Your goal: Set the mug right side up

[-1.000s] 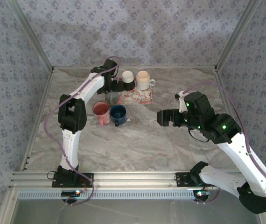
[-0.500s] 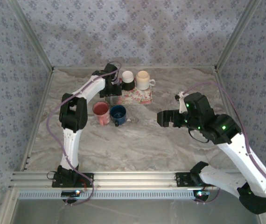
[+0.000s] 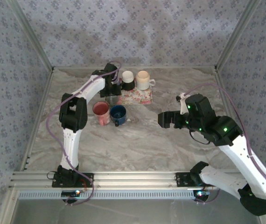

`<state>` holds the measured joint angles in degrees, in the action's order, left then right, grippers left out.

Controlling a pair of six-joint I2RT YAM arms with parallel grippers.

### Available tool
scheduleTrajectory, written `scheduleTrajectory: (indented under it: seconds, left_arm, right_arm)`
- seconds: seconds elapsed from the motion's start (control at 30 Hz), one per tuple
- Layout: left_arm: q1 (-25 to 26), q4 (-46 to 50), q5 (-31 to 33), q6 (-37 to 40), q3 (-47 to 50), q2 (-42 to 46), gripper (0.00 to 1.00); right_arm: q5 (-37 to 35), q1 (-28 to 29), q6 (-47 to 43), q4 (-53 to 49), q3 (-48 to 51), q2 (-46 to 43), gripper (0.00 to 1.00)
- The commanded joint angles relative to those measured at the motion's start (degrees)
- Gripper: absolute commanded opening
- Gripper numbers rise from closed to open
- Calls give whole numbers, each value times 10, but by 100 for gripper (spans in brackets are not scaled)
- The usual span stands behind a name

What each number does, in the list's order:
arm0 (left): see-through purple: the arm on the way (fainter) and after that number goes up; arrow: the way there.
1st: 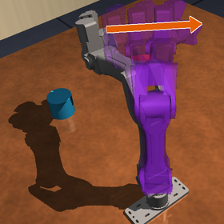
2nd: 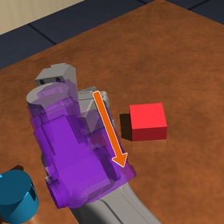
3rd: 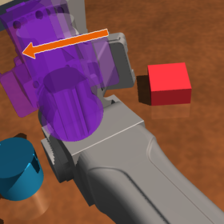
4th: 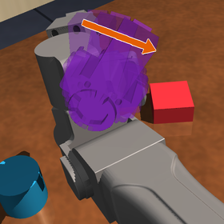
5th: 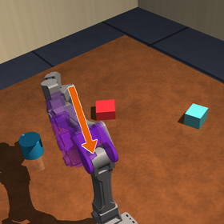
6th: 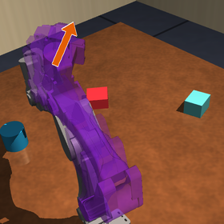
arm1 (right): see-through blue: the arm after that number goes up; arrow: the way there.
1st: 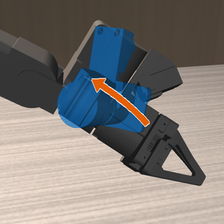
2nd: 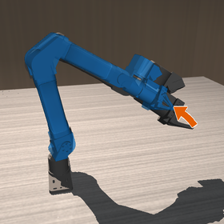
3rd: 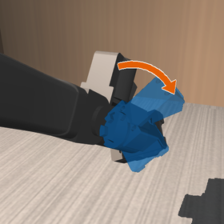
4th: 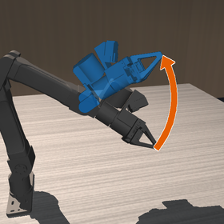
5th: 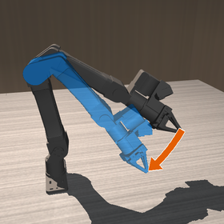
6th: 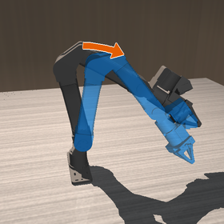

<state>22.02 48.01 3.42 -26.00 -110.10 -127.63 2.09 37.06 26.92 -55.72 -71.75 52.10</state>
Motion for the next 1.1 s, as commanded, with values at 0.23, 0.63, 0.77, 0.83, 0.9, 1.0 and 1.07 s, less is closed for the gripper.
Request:
scheduleTrajectory:
  seconds: [0.23, 0.63, 0.77, 0.83, 0.9, 1.0, 1.07]
  left_arm:
    - [3, 32, 5, -3, -49, 36, 36]
    - [11, 38, 11, 0, -59, 58, 31]
    - [13, 30, 7, -8, -59, 76, 31]
    - [13, 26, 1, -16, -59, 87, 31]
    - [16, 20, -8, -25, -58, 100, 31]
    - [22, 0, -16, -37, -41, 127, 31]
    - [24, -20, -23, -49, -26, 147, 31]
  right_arm:
    - [-9, 3, -6, 1, 22, -26, 100]
    - [-4, 3, -14, -7, 28, -33, 100]
    - [-4, 0, -20, -7, 28, -32, 100]
    - [-3, -1, -20, -5, 28, -31, 100]
    - [-2, -1, -22, -4, 28, -30, 100]
    - [-1, -3, -26, -4, 28, -31, 100]
    - [-1, -4, -27, -4, 28, -32, 100]
